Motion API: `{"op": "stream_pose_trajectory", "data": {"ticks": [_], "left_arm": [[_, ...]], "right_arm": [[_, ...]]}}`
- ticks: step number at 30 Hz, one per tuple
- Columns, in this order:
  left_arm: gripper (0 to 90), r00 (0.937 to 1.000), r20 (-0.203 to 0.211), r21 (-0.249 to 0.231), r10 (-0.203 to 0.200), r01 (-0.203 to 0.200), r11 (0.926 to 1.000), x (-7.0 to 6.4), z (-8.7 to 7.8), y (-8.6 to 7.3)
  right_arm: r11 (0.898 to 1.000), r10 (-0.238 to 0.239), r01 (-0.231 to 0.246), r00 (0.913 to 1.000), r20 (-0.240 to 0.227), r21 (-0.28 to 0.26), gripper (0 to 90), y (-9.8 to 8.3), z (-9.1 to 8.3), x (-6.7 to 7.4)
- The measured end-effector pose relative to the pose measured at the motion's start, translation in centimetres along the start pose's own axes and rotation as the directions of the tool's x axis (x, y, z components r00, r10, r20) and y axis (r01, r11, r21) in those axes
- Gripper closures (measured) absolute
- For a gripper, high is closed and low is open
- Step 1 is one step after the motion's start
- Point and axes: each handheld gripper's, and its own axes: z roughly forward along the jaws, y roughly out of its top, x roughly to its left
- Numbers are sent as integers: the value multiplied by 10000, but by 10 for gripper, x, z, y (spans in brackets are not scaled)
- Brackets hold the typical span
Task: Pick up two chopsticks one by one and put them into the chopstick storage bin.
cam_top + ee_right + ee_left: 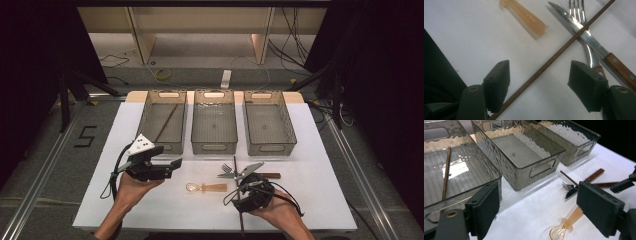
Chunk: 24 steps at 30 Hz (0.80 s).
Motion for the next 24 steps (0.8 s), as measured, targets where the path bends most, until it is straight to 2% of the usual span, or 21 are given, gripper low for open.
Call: {"op": "stream_pose_trajectory", "data": {"ticks": [4,13,17,21,24], "left_arm": [[173,9994,-20,154,351,-351,9993,-7,-1,-5],[164,9993,94,344,368,-371,9987,-12,-4,-13],[158,9989,69,360,457,-459,9983,-14,-6,-15],[155,9968,-153,430,779,-771,9961,-14,-6,-19],[155,9980,-29,357,632,-631,9974,-13,-7,-20]], "right_arm": [[9991,15,-19,10000,83,430,371,3,6,0],[9924,25,-38,9999,110,1226,433,6,15,-3],[9903,-7,-10,9999,124,1393,454,7,18,-3],[9878,-69,56,9999,74,1554,461,7,21,-1],[9864,-214,198,9997,78,1631,473,8,22,0]]}}
